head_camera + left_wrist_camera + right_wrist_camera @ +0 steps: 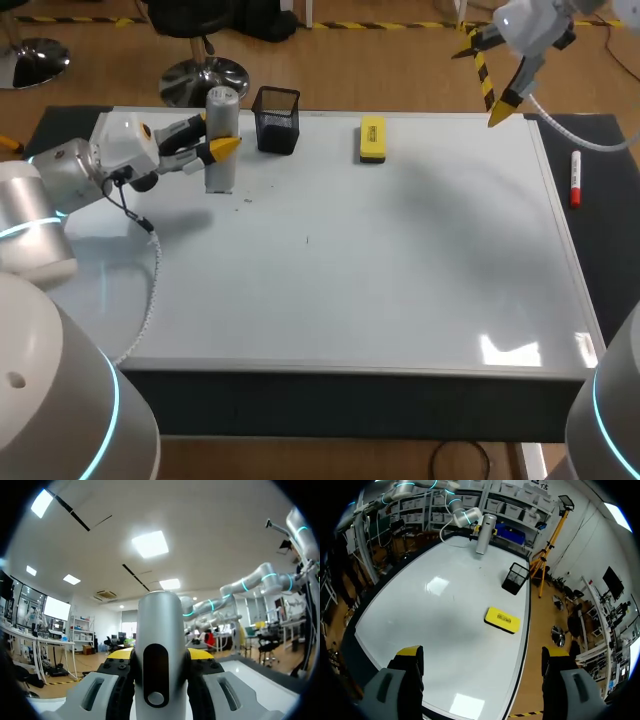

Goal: Pick up the inspection probe, press it on each red-marked spot on the whiteboard one by one, put down the probe, pick up the eraser, and wipe off all the red marks.

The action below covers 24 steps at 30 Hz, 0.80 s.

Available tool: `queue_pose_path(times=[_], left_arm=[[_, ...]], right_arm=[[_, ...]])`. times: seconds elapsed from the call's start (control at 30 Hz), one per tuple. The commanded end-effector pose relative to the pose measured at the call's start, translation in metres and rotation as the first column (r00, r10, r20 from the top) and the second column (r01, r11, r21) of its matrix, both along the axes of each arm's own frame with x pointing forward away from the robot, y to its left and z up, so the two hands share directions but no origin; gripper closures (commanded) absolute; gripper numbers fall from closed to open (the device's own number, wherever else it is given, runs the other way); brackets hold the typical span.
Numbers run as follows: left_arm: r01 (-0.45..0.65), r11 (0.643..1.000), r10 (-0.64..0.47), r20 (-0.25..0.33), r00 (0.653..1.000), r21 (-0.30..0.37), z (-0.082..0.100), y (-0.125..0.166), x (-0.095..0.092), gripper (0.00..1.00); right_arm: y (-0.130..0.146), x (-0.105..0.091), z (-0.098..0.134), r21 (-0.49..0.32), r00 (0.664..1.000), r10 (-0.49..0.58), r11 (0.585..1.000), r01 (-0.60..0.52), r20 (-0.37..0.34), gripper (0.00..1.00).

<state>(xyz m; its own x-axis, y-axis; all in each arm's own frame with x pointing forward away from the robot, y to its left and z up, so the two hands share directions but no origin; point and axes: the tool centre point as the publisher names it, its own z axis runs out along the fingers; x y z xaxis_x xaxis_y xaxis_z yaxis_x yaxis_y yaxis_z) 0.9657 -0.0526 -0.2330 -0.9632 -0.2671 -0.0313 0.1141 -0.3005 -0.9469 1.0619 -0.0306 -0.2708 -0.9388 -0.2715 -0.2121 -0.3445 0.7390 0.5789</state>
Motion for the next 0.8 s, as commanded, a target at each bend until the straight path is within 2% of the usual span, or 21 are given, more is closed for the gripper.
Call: queue_pose_path(times=[0.03,0.33,0.53,0.8], left_arm=[[0.05,0.998,-0.049,0.034,0.998,-0.027,0.003,-0.006,0.028,1.0],[0.177,0.982,-0.169,0.109,0.98,-0.065,0.028,-0.022,0.062,1.0],[0.221,0.974,-0.211,0.152,0.966,-0.055,0.045,-0.03,0.082,1.0],[0.291,0.954,-0.275,0.178,0.945,-0.068,0.061,-0.045,0.108,1.0]], right_arm=[[0.0,0.0,0.001,-0.005,1.0,0.001,1.0,-0.001,-0.001,0.0],[0.0,0.0,0.001,-0.005,1.0,0.001,1.0,-0.001,-0.001,0.0],[0.0,0.0,0.001,-0.005,1.0,0.001,1.0,-0.001,-0.001,0.0],[0.0,0.0,0.001,-0.005,1.0,0.001,1.0,-0.001,-0.001,0.0]])
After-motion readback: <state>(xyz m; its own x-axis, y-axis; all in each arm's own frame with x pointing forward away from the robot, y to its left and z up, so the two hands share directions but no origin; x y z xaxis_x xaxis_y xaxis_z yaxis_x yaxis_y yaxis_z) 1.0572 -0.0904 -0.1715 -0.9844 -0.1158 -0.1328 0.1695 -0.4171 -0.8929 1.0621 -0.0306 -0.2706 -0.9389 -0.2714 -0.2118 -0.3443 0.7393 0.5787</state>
